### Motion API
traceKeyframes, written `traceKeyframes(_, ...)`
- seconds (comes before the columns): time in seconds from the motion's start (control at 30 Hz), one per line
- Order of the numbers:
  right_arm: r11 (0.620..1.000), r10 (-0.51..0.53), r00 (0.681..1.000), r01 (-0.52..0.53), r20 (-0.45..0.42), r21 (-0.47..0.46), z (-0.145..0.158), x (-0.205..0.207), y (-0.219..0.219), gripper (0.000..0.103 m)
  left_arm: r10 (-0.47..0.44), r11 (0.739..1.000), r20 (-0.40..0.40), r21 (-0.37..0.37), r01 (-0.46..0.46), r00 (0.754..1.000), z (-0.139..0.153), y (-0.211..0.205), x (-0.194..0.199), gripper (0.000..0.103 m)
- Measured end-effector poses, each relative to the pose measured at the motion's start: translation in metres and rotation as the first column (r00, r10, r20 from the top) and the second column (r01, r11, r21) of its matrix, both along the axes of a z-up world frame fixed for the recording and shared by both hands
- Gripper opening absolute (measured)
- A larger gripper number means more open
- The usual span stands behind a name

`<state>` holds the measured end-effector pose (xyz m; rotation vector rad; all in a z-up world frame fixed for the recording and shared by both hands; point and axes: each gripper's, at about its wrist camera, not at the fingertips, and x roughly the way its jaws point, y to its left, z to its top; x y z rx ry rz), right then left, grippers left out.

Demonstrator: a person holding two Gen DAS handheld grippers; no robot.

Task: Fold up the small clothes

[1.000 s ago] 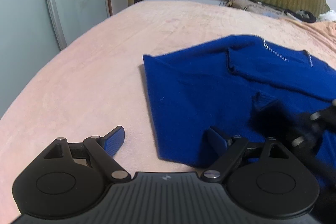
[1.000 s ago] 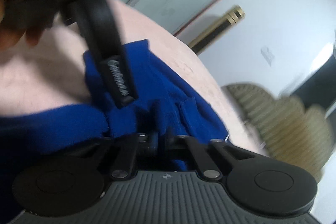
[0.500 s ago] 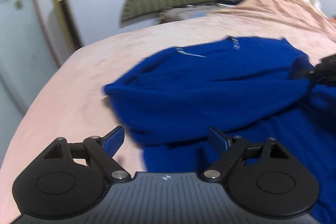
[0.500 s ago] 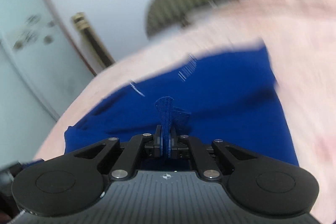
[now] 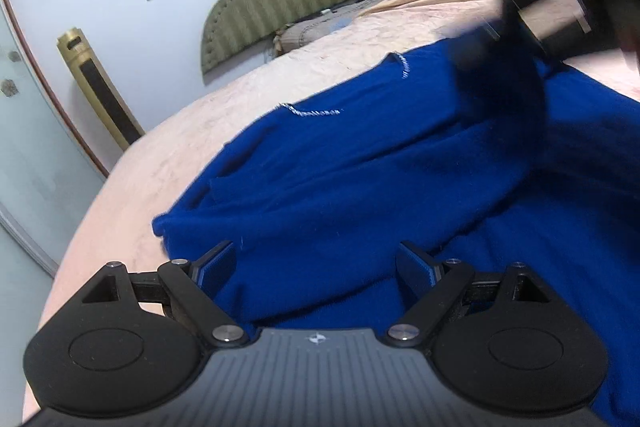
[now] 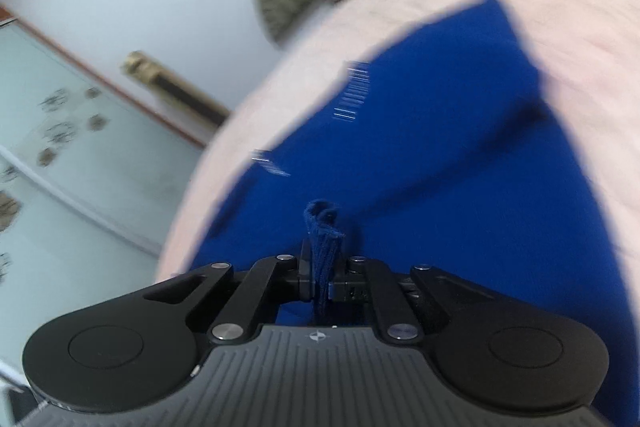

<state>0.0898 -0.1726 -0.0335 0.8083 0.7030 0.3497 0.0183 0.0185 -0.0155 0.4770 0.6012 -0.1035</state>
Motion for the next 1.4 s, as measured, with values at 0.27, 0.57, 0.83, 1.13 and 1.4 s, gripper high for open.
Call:
traceKeyframes(0.27,0.985,0.170,0.929,-0.174,0.329,-0.019,0.136,0.064,0.076,0.011,0.248,0.967,0.140,0.018,-0.253,0.959,0.011,0.019,0.058,0.088)
traceKeyframes(0.57,0.999,0.016,0.831,-0.042,0.557,0.035,0.175,0.087,0.015,0.010,0.557,0.830,0.141,-0.105,-0.547,0.818,0.026,0.098,0.132,0.089)
traceKeyframes(0.83,0.985,-0.161,0.980,0.167,0.118,-0.039,0.048,0.115,-0.072,0.011,0.590,0.794,0.014,-0.192,-0.577,0.807,0.012,0.119,0.147,0.089)
traceKeyframes(1.13,0.980,-0.198,0.970,0.198,0.140,0.010,0.009,0.092,-0.095,0.011,0.545,0.833,0.031,-0.131,-0.537,0.838,0.011,0.102,0.157,0.089)
traceKeyframes(1.4,0.960,-0.237,0.971,0.238,0.028,-0.144,-0.011,0.074,-0.099,0.011,0.542,0.827,0.027,-0.195,-0.527,0.840,0.020,0.130,0.149,0.089)
